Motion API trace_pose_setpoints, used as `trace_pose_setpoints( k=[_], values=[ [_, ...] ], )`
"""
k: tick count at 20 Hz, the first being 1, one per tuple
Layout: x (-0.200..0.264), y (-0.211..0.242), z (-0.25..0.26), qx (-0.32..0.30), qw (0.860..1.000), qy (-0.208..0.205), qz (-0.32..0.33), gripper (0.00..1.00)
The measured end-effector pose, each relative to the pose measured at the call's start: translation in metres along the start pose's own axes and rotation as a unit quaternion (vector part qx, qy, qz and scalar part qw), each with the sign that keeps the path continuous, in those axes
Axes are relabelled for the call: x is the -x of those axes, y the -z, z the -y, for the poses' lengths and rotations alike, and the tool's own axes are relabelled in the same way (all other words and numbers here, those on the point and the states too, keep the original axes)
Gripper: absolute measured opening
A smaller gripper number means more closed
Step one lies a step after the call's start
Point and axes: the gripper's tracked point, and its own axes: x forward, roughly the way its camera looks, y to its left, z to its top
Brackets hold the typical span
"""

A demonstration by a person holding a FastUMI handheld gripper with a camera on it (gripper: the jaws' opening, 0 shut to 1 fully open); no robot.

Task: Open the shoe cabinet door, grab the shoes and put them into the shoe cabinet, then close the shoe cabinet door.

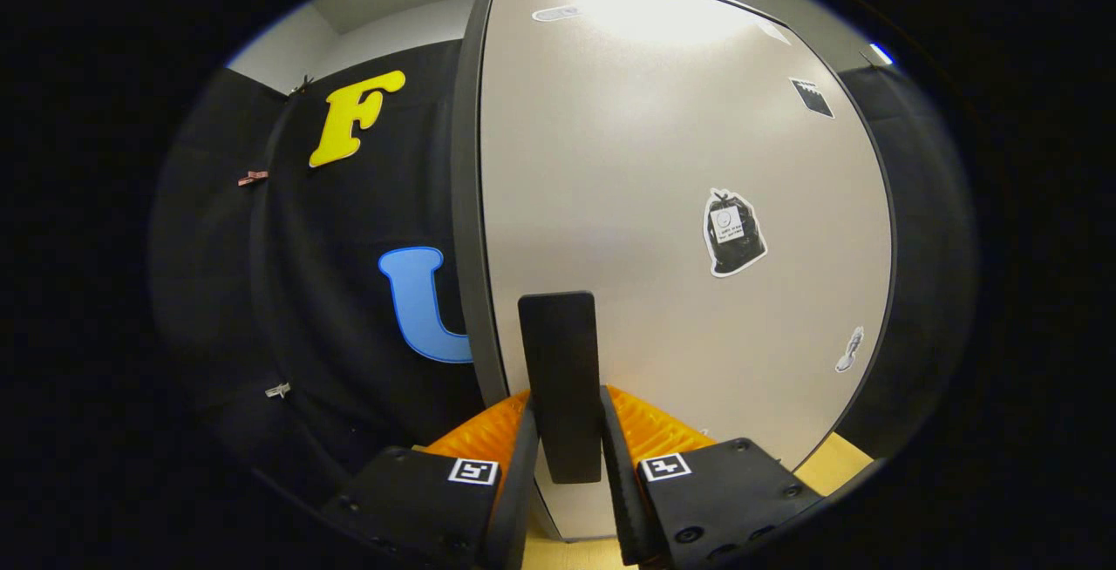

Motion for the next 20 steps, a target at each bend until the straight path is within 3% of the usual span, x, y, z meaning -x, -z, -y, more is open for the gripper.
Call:
trace_pose_setpoints(
  k=[4, 7, 14, 20],
  values=[
    [0.001, 0.0, -0.002, 0.044, 0.999, 0.016, 0.004, 0.26],
    [0.005, 0.001, 0.0, 0.026, 1.0, 0.004, -0.01, 0.15],
    [0.068, 0.0, 0.009, 0.006, 0.999, -0.039, -0.006, 0.14],
    [0.124, -0.006, 0.038, 0.001, 0.999, -0.047, -0.007, 0.14]
  ],
)
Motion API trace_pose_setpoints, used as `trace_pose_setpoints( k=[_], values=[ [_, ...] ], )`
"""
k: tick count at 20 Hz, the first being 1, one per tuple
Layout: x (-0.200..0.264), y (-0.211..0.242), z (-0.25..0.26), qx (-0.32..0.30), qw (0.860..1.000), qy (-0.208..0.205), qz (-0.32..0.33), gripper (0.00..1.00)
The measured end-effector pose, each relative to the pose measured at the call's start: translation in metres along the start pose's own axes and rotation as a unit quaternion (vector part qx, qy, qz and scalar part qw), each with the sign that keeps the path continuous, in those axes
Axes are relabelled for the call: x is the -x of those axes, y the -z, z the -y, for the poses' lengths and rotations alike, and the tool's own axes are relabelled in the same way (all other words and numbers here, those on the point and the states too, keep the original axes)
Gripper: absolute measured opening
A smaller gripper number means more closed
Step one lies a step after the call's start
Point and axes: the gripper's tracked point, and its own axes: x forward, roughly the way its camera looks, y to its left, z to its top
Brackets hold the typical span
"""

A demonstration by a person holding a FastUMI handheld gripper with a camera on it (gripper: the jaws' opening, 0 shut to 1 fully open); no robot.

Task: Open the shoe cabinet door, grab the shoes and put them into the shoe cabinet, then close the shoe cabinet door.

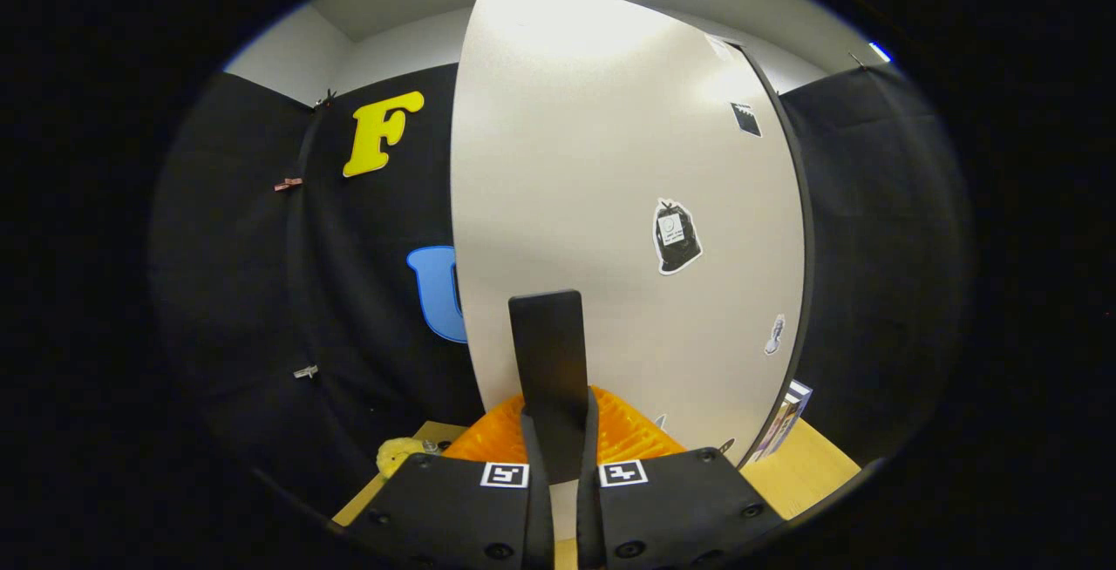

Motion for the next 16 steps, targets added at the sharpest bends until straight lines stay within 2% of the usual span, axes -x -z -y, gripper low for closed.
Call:
trace_pose_setpoints(
  k=[16],
  values=[
    [0.083, -0.005, 0.072, -0.006, 1.0, -0.024, -0.011, 0.14]
  ],
)
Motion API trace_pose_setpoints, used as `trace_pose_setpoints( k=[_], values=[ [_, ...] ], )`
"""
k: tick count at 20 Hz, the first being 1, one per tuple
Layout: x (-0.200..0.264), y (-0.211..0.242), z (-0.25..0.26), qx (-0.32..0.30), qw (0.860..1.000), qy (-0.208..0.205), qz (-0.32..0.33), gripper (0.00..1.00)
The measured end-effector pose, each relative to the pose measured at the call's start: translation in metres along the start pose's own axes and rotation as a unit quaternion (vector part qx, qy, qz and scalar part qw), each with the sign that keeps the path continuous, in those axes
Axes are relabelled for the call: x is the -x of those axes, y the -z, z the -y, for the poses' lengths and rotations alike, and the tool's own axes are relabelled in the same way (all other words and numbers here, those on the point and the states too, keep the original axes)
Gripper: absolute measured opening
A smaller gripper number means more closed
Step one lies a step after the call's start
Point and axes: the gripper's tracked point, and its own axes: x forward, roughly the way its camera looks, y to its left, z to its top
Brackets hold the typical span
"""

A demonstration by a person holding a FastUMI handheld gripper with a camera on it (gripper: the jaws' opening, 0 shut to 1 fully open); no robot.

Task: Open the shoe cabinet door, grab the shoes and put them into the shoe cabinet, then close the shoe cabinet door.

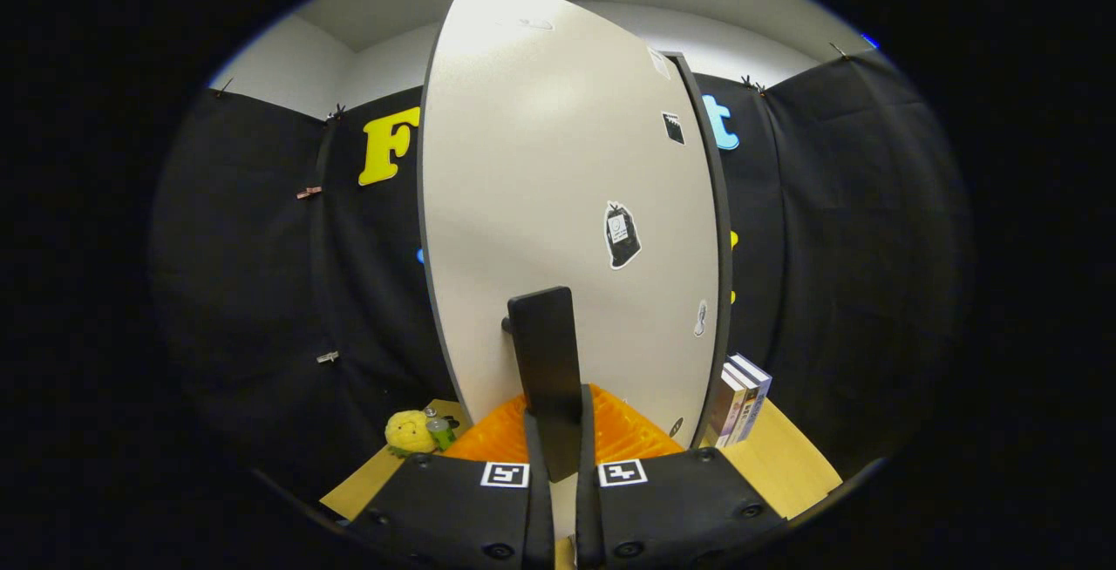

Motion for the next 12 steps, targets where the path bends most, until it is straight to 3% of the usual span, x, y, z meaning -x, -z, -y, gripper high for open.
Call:
trace_pose_setpoints(
  k=[5, 12],
  values=[
    [0.021, 0.0, 0.025, -0.007, 0.999, -0.033, -0.015, 0.14],
    [0.045, -0.003, 0.068, -0.022, 0.999, -0.043, -0.017, 0.13]
  ],
)
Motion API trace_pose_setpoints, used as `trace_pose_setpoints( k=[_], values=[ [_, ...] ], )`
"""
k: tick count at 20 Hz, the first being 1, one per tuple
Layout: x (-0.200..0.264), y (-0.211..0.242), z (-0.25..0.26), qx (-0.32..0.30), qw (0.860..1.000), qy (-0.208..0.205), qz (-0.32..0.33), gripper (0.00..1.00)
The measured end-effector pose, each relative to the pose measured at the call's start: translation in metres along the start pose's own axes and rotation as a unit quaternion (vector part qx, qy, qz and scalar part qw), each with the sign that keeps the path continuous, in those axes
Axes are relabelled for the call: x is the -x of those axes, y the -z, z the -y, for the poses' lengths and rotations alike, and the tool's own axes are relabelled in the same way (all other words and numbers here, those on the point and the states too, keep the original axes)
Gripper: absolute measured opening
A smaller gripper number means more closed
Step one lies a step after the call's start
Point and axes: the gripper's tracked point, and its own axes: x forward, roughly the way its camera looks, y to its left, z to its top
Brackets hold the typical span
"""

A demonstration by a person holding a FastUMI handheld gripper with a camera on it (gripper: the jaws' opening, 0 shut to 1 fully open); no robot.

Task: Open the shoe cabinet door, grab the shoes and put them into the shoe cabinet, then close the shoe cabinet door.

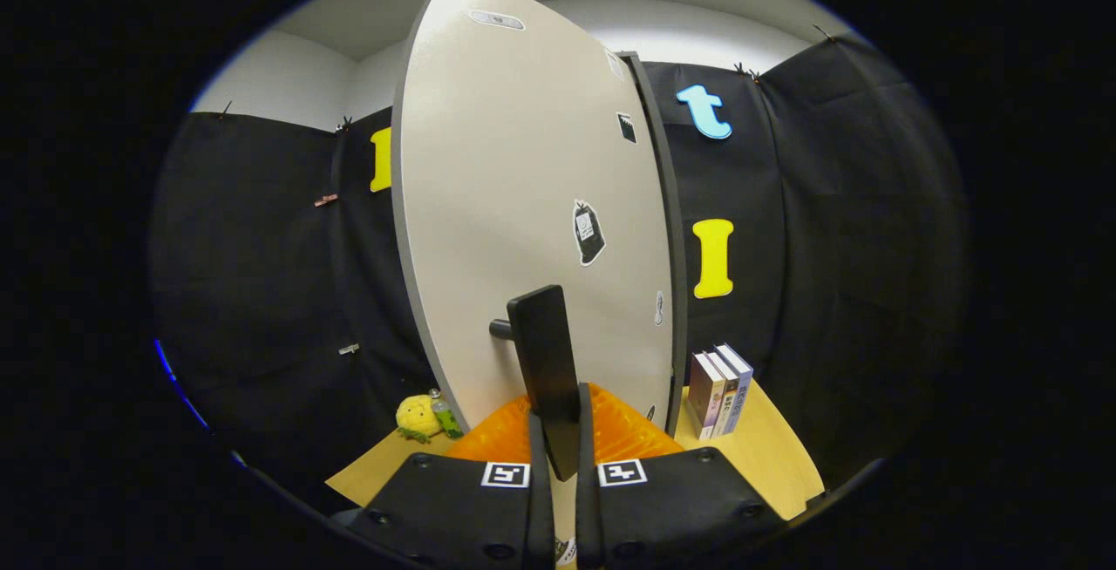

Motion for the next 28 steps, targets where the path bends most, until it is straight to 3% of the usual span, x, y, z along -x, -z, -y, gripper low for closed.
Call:
trace_pose_setpoints(
  k=[15, 17, 19, 28],
  values=[
    [0.035, -0.018, 0.118, 0.0, 0.998, 0.067, 0.007, 0.09],
    [0.038, -0.018, 0.109, -0.025, 0.998, 0.049, 0.007, 0.07],
    [0.036, -0.018, 0.112, -0.04, 0.998, 0.041, 0.008, 0.11],
    [0.054, -0.013, 0.119, -0.023, 0.996, 0.086, 0.015, 0.13]
  ],
)
